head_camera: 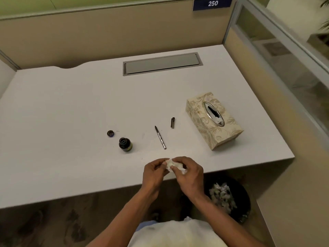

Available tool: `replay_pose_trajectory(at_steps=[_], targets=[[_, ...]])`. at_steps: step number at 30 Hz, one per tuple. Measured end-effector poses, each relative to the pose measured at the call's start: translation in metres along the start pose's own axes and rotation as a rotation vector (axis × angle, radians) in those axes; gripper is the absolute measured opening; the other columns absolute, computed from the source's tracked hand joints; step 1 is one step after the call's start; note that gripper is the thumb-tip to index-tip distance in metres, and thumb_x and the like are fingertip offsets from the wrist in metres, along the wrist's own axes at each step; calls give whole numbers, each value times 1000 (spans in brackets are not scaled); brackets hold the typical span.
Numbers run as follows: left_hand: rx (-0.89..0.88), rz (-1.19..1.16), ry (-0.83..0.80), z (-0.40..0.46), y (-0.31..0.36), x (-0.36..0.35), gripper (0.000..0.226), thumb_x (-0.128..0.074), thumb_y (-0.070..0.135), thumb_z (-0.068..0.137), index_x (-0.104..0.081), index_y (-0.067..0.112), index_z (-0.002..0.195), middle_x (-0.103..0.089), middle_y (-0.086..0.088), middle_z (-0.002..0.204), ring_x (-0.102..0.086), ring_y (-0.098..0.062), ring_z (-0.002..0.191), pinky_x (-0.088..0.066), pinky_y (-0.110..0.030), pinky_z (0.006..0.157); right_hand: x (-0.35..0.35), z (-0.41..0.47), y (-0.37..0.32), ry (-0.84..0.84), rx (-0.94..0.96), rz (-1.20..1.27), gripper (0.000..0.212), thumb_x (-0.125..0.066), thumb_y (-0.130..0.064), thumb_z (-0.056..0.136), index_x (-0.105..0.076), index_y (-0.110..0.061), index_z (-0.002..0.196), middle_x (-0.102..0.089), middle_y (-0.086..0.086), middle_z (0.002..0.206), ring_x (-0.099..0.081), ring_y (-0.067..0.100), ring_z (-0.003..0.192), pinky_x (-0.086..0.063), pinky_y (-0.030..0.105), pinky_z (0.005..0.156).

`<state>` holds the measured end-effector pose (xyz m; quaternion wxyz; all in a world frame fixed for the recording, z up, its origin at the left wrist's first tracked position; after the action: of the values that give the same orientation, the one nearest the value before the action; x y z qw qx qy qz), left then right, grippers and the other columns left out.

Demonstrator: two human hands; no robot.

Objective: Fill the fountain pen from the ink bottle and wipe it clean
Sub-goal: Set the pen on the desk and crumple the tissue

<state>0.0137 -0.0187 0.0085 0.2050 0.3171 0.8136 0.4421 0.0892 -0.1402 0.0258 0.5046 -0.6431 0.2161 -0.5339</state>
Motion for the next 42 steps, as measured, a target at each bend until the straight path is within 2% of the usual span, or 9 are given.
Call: replay_pose_trajectory(at_steps=[3,10,15,21,25,29,35,39,42], targets=[[-25,-13,-92,-13,2,6,15,-69,19,92,-77,14,104,-79,-2,98,-73,-15,97,-57,-28,85,-6,-14,-8,77,6,-10,18,-82,-18,79,-74,-21,94,-67,-10,97,-62,-3,91,-48,7,75],[40,-50,-143,-30,-8,20,18,-74,9,87,-77,9,105,-78,-10,96,-75,-26,92,-60,-34,80,-5,-57,7,-39,-322,358,26,-75,-3,85,-79,-19,105,-77,-5,104,-73,11,100,-60,36,91],[38,35,-325,-55,-25,8,16,-67,9,92,-77,10,105,-78,-9,99,-74,-26,97,-59,-42,89,19,-92,20,11,-409,409,51,-85,-2,75,-73,-27,117,-75,4,99,-74,17,91,-61,33,82],[-9,172,-443,-75,-49,-15,13,-72,10,88,-80,13,99,-78,-10,96,-74,-29,95,-57,-51,92,41,-131,32,131,-414,279,35,-86,-15,76,-75,-27,107,-76,-10,103,-71,6,97,-59,27,83],[-122,300,-567,-83,-49,-31,17,-70,10,90,-79,13,105,-79,-2,98,-74,-20,97,-58,-40,90,60,-143,40,214,-427,140,25,-83,-17,79,-77,-24,103,-76,-11,92,-69,1,86,-55,17,72],[-199,460,-739,-90,-56,-57,35,-77,3,82,-73,13,114,-77,3,107,-71,-8,100,-55,-20,86,76,-148,62,277,-512,108,13,-81,-10,81,-75,-19,89,-74,-6,80,-70,7,73,-59,29,63],[-329,708,-688,-81,-73,-118,33,-81,-1,76,-73,17,102,-73,8,91,-67,2,78,-52,-13,70,112,-149,100,239,-657,505,30,-69,2,90,-73,-25,101,-78,-7,88,-76,17,86,-63,32,69],[-372,780,-657,-70,-95,-160,35,-73,-12,72,-73,20,87,-73,2,82,-68,-13,73,-56,-22,63,139,-151,135,187,-776,775,21,-60,-18,100,-73,-22,116,-78,0,107,-74,17,100,-62,39,83],[-405,841,-650,-69,-116,-191,33,-73,-9,68,-71,23,78,-72,3,74,-67,-15,66,-54,-30,62,154,-154,163,316,-884,847,14,-62,-12,98,-76,-14,101,-78,8,102,-76,19,90,-62,36,76]])
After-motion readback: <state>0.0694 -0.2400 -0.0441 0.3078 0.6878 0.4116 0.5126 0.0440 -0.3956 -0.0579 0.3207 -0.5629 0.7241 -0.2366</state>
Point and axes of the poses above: each hand's wrist, its own z-axis towards the middle knuckle, its own x-axis out of the back of the hand, y = z × x, the point moved 4 cm from there along z, towards the middle knuckle
